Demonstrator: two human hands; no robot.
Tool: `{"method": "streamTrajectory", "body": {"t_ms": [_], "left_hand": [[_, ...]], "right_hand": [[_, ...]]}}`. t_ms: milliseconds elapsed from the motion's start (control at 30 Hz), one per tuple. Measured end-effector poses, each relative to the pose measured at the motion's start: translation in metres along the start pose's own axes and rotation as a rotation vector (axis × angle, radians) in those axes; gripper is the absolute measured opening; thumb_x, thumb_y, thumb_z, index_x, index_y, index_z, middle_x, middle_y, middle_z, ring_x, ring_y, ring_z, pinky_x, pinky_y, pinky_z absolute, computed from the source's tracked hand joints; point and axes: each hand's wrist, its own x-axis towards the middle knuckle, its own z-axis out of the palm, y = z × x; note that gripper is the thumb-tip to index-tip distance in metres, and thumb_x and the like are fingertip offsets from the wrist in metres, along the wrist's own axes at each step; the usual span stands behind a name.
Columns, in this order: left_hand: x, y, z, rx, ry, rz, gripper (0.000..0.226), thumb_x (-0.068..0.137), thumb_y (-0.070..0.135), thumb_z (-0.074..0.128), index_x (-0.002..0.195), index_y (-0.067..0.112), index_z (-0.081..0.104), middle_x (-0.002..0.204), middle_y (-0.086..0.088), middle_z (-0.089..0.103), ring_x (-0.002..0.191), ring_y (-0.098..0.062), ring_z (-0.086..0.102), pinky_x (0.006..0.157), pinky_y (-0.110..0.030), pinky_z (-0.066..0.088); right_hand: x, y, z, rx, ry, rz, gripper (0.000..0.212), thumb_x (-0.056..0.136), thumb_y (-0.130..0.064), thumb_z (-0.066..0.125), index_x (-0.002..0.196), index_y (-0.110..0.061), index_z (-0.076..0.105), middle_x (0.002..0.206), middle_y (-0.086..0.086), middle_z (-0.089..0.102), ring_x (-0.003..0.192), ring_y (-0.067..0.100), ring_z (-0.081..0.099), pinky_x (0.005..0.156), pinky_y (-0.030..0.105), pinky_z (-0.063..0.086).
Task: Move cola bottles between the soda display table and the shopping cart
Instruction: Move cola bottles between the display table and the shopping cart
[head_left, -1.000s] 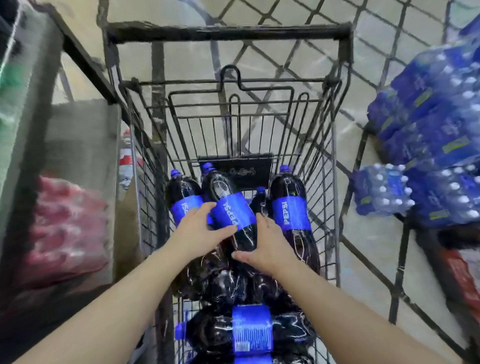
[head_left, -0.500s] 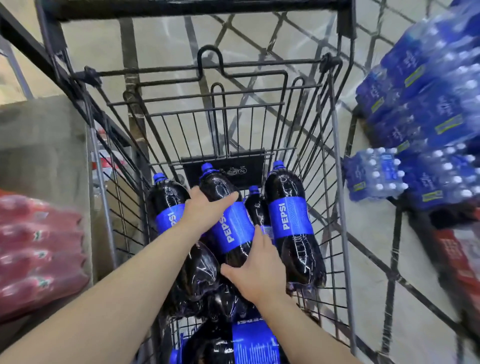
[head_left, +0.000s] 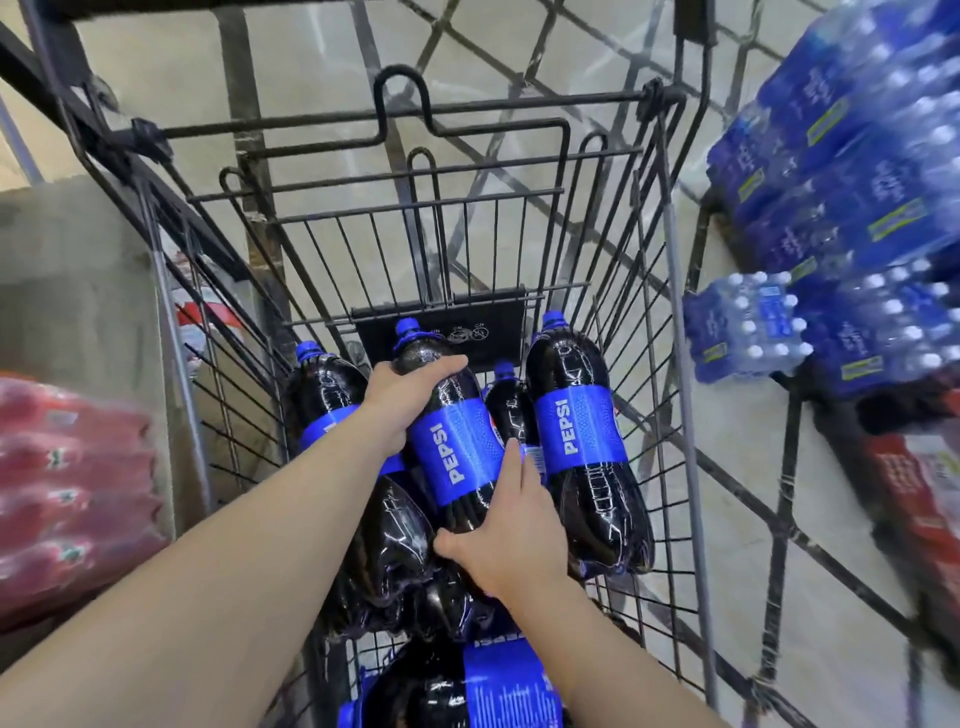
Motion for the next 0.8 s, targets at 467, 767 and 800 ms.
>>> {"method": "streamTrajectory", "body": {"t_ms": [467,767,800], "left_hand": [[-0.091,0.002,-0.020,-0.093,0.149,0.271,0.112,0.032,0.054,0.105,0.128,0.014,0.064,0.101,-0.002,0.081,0.085,-0.025,0.080,0.075,-0.051,0.066],[-0.189,-0.003,-0.049,-0.390,0.230,0.381,0.109,0.037,0.040,0.103,0.131,0.016,0.055,0.116,-0.008,0.077,0.098,-0.027,0.079,0.084,-0.054,0.065],[-0.199,-0.005,-0.053,-0.405,0.232,0.399,0.108,0.038,0.039,0.103,0.133,0.012,0.057,0.116,-0.009,0.077,0.099,-0.027,0.079,0.086,-0.055,0.064]], "right_hand": [[-0.034,0.025,-0.017,0.090,0.016,-0.274,0.129,0.071,-0.054,0.083,0.164,-0.013,0.004,0.161,0.007,0.033,0.146,0.024,0.033,0.120,0.037,0.030],[-0.089,0.018,-0.063,-0.088,0.092,-0.494,0.129,0.069,-0.055,0.086,0.164,-0.015,0.008,0.162,0.008,0.030,0.146,0.028,0.033,0.117,0.045,0.036],[-0.098,0.017,-0.068,-0.110,0.098,-0.508,0.129,0.069,-0.055,0.086,0.164,-0.015,0.008,0.162,0.009,0.030,0.146,0.029,0.034,0.118,0.044,0.035]]}}
